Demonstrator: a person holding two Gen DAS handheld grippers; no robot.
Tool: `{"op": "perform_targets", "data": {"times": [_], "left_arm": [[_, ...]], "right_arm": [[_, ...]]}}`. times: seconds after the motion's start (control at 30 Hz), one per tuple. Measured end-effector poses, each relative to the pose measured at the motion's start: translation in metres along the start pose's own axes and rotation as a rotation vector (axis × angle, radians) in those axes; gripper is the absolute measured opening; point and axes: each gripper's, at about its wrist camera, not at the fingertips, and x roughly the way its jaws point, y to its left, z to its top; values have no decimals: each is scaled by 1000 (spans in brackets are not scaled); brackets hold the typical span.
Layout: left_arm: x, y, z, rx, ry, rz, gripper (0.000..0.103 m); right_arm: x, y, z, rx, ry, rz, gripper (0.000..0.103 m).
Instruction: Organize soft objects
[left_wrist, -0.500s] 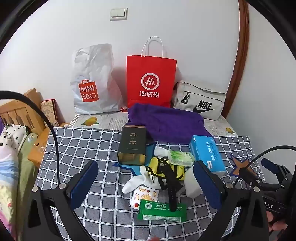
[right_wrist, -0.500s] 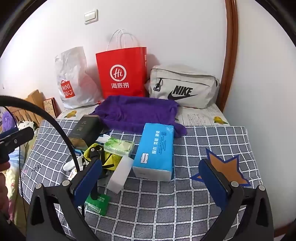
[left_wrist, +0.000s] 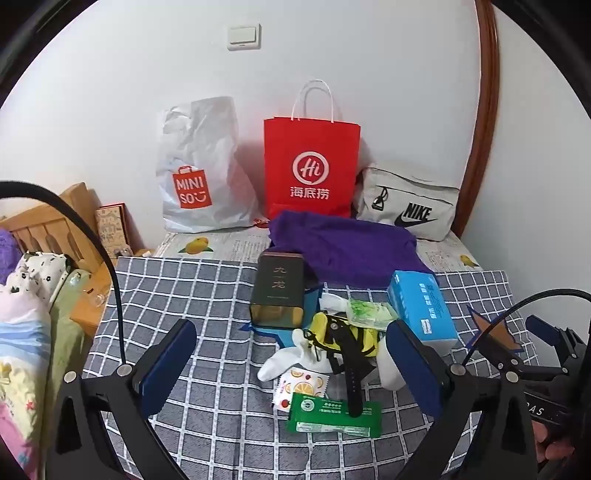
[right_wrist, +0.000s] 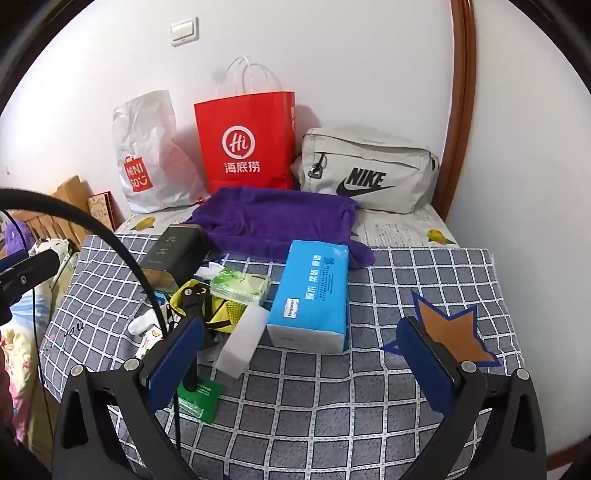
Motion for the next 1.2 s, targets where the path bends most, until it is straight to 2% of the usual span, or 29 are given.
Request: {"op": "perform_targets", "data": {"times": [0.33,1.2], "left_arm": [[-10,3,-3,19,-16,24,103],[-13,-4,-5,30,-15,25,103]], "right_arm": [[-6,7,4,-14,-8,12,103],[-8,11,5,-14,-13,32,103]]}}
